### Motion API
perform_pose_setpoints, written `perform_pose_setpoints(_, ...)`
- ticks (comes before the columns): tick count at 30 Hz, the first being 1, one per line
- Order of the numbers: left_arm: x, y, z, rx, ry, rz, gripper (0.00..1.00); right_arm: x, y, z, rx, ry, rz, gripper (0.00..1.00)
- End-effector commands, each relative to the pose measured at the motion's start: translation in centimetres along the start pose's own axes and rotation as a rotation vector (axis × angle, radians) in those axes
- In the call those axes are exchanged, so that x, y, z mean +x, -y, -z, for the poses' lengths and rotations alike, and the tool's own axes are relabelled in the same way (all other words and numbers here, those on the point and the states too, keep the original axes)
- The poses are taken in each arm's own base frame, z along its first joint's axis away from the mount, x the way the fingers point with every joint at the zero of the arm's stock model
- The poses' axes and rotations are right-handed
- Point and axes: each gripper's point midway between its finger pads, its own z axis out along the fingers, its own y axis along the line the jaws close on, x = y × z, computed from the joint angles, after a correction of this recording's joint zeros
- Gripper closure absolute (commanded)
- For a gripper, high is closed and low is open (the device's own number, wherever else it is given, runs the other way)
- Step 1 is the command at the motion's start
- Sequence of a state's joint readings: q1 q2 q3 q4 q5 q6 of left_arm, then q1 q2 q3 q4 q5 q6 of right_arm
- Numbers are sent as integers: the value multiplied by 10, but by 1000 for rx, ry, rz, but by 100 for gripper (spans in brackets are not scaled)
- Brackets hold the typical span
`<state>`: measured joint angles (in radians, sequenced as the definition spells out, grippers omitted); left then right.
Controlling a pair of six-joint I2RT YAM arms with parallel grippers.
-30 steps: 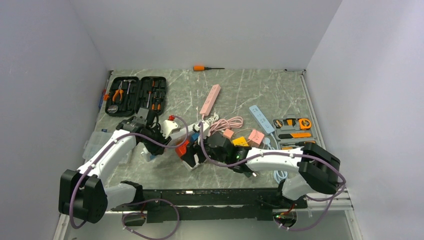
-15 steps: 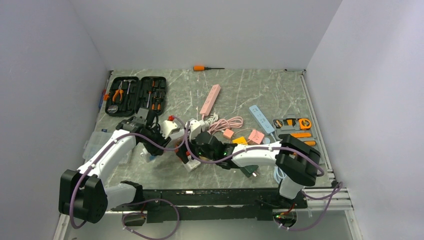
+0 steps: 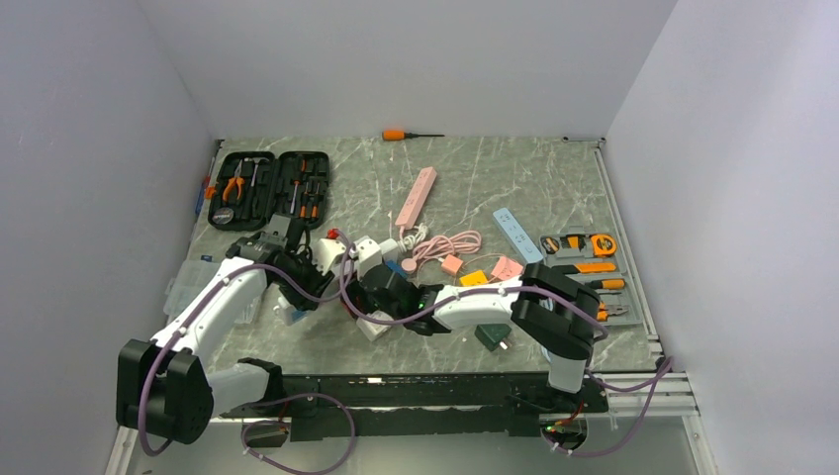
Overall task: Pull the plug off the socket
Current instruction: Remove the plug from the socket.
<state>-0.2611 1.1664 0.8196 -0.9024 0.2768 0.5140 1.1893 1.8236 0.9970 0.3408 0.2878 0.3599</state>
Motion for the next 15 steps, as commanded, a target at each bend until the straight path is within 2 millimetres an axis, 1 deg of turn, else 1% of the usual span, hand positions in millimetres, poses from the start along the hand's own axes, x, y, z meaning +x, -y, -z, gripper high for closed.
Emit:
perform_pose_setpoints(1,-69,-21,27,-131,272,-125,100,18,-16,5,-14,-57,60,61)
perform_pose_setpoints(2,-67,-34,26,-199,261,-117,100,19,-15,10,-15,-58,60,67)
perform_pose_setpoints(4,-61,-57,27,-324,223,-106,100,20,-16,18,-20,-57,56,74)
perform_pose_setpoints(7,-55,-73,25,-408,187,-97,100,21,-19,30,-39,-60,65,77)
perform_pose_setpoints(12,-52,-74,20,-401,169,-83,100,29,-21,45,-70,-87,99,80)
perform_pose_setpoints(14,-56,-66,19,-356,192,-90,100,35,-20,48,-72,-102,104,78)
perform_pose_setpoints(15,-59,-61,21,-339,216,-97,100,39,-18,49,-68,-110,103,76)
